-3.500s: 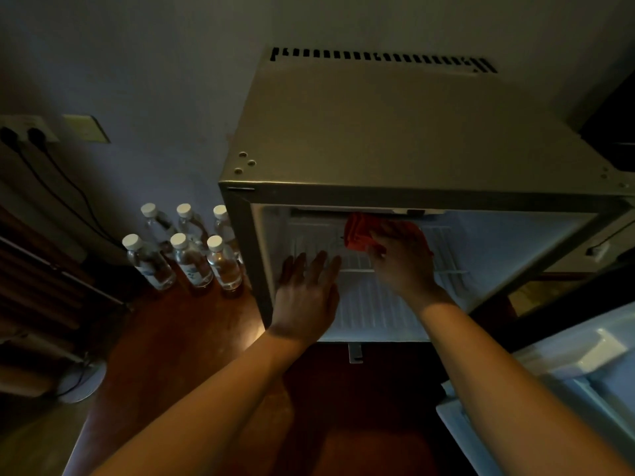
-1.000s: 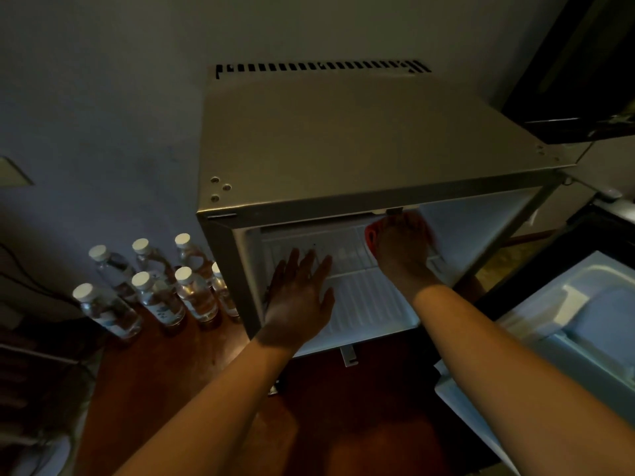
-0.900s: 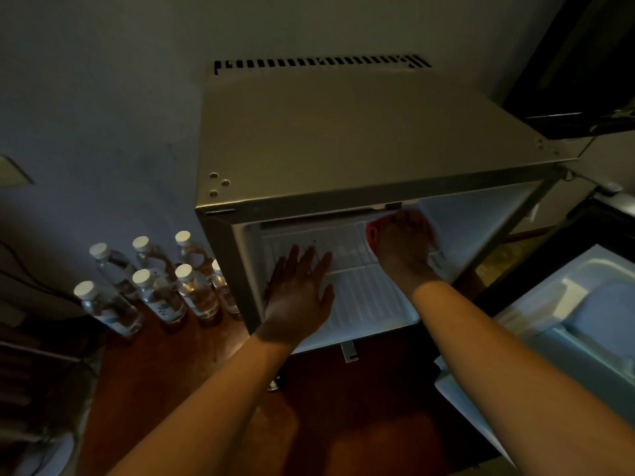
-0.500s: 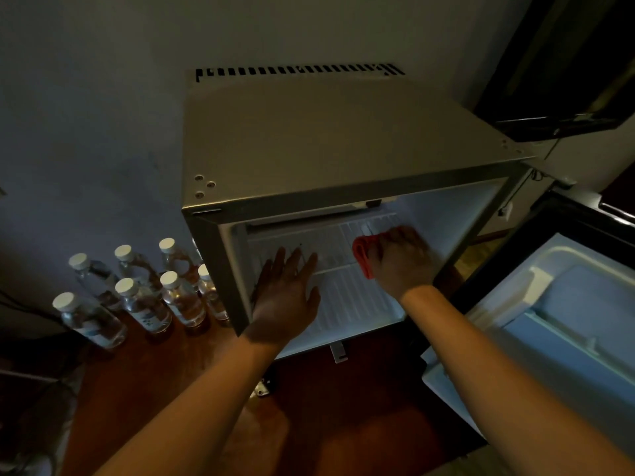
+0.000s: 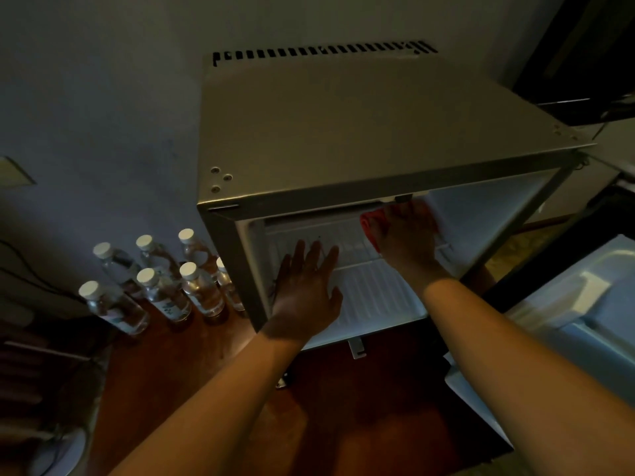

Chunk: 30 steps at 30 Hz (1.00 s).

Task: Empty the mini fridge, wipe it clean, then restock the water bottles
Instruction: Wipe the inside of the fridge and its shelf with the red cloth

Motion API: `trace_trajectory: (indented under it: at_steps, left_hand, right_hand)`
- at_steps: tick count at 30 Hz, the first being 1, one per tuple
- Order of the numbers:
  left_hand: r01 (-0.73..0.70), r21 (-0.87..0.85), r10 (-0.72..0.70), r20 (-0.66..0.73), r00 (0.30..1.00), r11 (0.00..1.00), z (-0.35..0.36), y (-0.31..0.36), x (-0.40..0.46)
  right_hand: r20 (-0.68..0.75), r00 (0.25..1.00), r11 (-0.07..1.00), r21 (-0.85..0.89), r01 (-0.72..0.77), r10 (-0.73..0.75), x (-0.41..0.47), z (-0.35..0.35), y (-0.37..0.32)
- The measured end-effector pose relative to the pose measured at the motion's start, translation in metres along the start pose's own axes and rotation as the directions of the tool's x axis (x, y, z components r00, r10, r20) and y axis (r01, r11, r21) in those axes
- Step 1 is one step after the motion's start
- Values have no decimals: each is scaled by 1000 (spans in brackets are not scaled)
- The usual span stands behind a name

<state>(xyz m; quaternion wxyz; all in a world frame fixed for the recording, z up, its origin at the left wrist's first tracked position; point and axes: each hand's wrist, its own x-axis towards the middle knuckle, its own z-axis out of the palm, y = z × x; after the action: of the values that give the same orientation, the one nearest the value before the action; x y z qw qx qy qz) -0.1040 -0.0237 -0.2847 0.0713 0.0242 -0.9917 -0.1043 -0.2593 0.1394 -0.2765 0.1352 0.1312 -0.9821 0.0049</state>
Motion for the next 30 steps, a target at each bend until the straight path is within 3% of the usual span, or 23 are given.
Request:
trace_trajectory:
  at_steps: [13,21,25,30]
  left_hand:
    - [-6,20,6,7,1000,1000,-1,-1,0]
    - [-6,15,6,-13,1000,1000,-2,1,-1]
    - [-13,10,14,-49,999,1000,-1,1,-1]
    - [-16,23,16,-16,1000,1000,-2,0,-2]
  right_hand:
    - [129,991,996,88,16,-28,-29,-8,18]
    - [106,994,999,-19,32,-29,-35,3,18]
    - [32,999,993,120,0,-4,-20,0,15]
    - [13,1000,991,131,9,-11,-2,-6,7]
